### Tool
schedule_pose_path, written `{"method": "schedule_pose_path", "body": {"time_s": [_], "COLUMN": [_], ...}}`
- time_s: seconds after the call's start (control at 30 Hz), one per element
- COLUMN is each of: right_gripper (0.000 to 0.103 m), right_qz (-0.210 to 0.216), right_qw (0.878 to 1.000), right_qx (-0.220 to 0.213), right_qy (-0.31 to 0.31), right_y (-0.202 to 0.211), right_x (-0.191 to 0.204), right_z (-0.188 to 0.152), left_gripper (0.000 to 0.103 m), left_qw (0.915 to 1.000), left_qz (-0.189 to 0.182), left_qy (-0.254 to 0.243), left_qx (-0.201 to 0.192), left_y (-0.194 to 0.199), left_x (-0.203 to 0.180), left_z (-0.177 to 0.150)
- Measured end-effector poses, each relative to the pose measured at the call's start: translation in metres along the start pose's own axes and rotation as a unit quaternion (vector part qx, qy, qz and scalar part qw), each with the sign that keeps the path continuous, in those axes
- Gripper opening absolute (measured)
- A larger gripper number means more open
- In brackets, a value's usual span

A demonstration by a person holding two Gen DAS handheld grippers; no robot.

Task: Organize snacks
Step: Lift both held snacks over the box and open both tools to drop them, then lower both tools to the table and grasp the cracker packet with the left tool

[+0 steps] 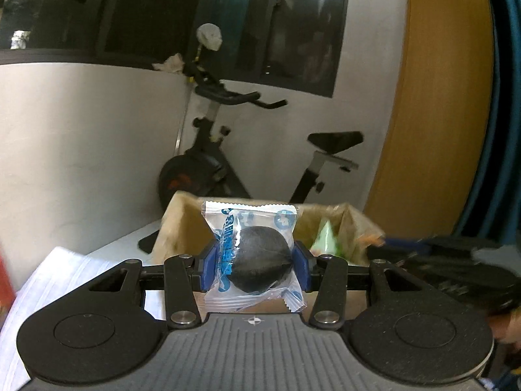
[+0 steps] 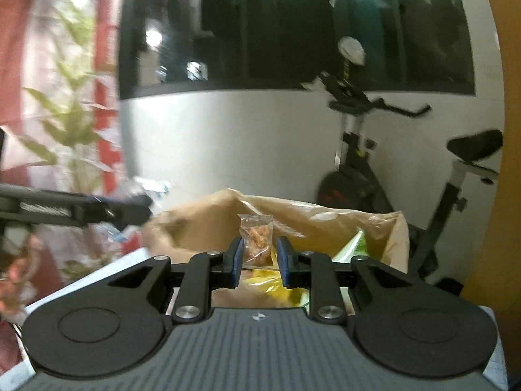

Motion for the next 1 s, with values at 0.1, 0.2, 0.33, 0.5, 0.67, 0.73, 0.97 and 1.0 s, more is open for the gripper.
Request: {"method": "schedule_pose_path", "body": {"time_s": [0.1,0.2,0.33,0.5,0.67,0.73,0.97,1.0], "right_gripper": [0.024,0.024,0.026,0.037,0.038,0.038,0.039,0.039], "right_qz": [-0.014,-0.022,-0.051,-0.058,-0.049,-0.045,-0.037,-0.036], "right_qw": [0.999,0.997,0.995,0.996,0.998,0.998,0.999,0.999], "right_qx": [0.024,0.051,0.060,0.035,-0.004,-0.015,-0.029,-0.027], "right_qy": [-0.033,-0.049,-0.053,-0.064,-0.048,-0.040,-0.025,-0.025], "right_y": [-0.021,-0.036,-0.042,-0.023,0.008,0.017,0.034,0.033], "right_x": [-0.005,-0.006,-0.006,-0.010,0.010,0.022,0.057,0.060], "right_z": [0.004,0.003,-0.002,-0.010,-0.020,-0.026,-0.066,-0.072], "left_gripper": [0.050,0.050,0.051,0.064,0.064,0.064,0.064,0.064], "left_qw": [0.9999,0.9997,0.9994,0.9992,0.9995,0.9996,0.9993,0.9991], "left_qz": [-0.001,0.002,0.000,-0.020,-0.019,-0.019,-0.010,-0.008], "left_qy": [-0.010,-0.017,-0.017,0.005,0.005,0.006,-0.006,-0.009], "left_qx": [0.009,0.017,0.030,0.035,0.024,0.021,0.034,0.040], "left_y": [-0.023,-0.045,-0.069,-0.067,-0.041,-0.028,0.009,0.010], "left_x": [-0.006,-0.009,-0.006,0.014,0.033,0.040,0.058,0.060], "left_z": [0.017,0.022,0.016,0.004,-0.002,-0.005,-0.038,-0.044]}}
Point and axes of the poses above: each gripper's, at about its wrist camera, not at the fingertips, and y roughly against the way its jaws point, x to its left, z to its top, the point moved 1 cm from there along -y, roughly the way its jaws point, and after that the axes turned 7 degrees about x, right-handed, at the moved point
